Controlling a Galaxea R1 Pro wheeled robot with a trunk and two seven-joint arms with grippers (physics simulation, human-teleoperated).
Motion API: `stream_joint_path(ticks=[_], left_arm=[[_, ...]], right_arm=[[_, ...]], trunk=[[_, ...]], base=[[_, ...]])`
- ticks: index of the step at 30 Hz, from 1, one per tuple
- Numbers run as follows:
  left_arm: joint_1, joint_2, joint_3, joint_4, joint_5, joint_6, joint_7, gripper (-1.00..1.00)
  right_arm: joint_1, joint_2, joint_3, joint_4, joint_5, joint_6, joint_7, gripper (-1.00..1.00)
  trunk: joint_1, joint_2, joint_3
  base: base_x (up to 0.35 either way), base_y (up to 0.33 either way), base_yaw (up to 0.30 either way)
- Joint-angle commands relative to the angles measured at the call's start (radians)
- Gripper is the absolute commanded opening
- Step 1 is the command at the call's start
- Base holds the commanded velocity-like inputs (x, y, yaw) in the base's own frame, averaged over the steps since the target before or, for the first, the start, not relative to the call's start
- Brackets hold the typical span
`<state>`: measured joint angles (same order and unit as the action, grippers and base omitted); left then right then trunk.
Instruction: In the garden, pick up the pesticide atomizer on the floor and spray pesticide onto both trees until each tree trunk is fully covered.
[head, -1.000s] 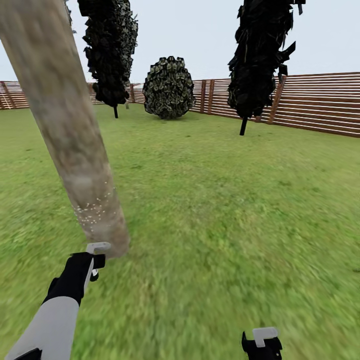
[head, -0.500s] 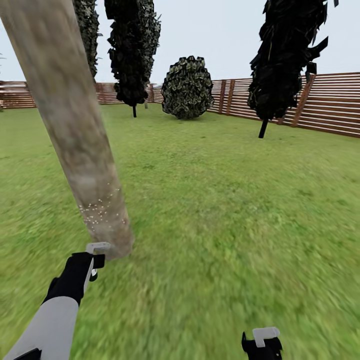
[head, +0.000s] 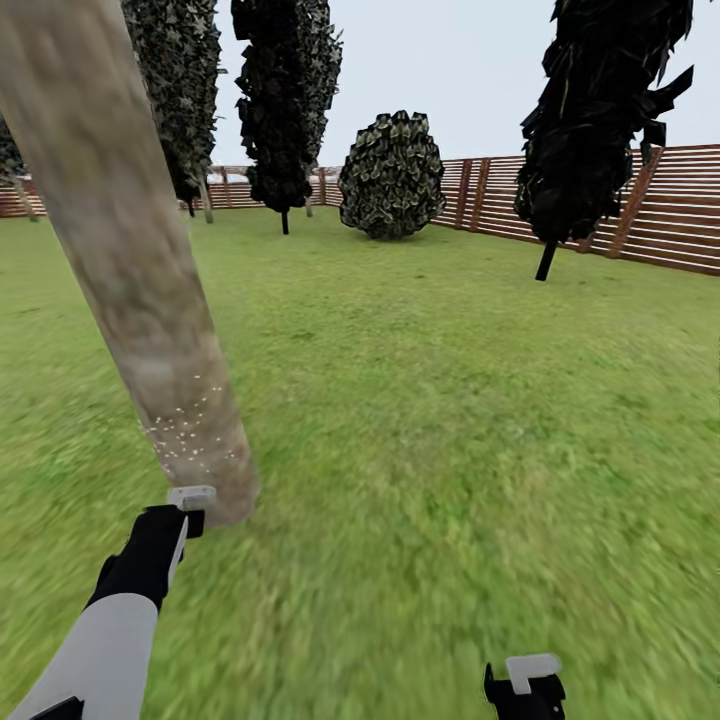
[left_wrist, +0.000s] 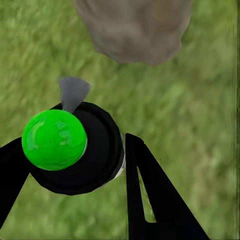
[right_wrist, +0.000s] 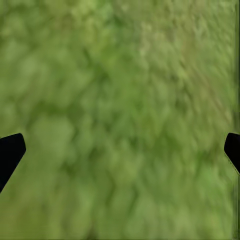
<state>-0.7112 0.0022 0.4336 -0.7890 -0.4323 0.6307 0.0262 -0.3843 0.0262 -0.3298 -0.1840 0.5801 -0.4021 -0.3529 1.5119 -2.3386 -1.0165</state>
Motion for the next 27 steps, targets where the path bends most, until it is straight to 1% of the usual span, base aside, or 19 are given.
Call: stream_joint_path(ticks=[1, 7, 14, 23, 27], left_arm=[[-0.001, -0.001, 0.000, -0.001, 0.002, 0.005, 0.002, -1.00], [-0.001, -0.001, -0.002, -0.002, 0.002, 0.006, 0.007, -1.00], [-0.001, 0.001, -0.003, -0.003, 0.001, 0.007, 0.011, -1.00], [-0.001, -0.001, -0.003, -0.002, 0.003, 0.006, 0.012, -1.00], [-0.001, -0.002, -0.004, -0.002, 0.003, 0.006, 0.012, -1.00]], right_arm=[[-0.001, 0.001, -0.008, 0.001, 0.010, -0.003, -0.003, 1.00], [-0.001, 0.002, -0.008, 0.001, 0.010, -0.001, -0.003, 1.00], [-0.001, 0.003, -0.008, 0.001, 0.010, -0.001, -0.003, 1.00], [-0.001, 0.003, -0.008, 0.001, 0.010, -0.001, -0.003, 1.00], [-0.001, 0.002, -0.008, 0.001, 0.010, -0.001, -0.002, 1.00]], trunk=[[0.000, 0.000, -0.001], [0.000, 0.000, -0.001], [0.000, 0.000, -0.001], [0.000, 0.000, -0.001], [0.000, 0.000, -0.001]], base=[[0.057, -0.263, 0.000], [0.009, -0.274, 0.025], [0.082, -0.276, 0.267], [0.176, -0.250, 0.274], [0.217, -0.222, 0.076]])
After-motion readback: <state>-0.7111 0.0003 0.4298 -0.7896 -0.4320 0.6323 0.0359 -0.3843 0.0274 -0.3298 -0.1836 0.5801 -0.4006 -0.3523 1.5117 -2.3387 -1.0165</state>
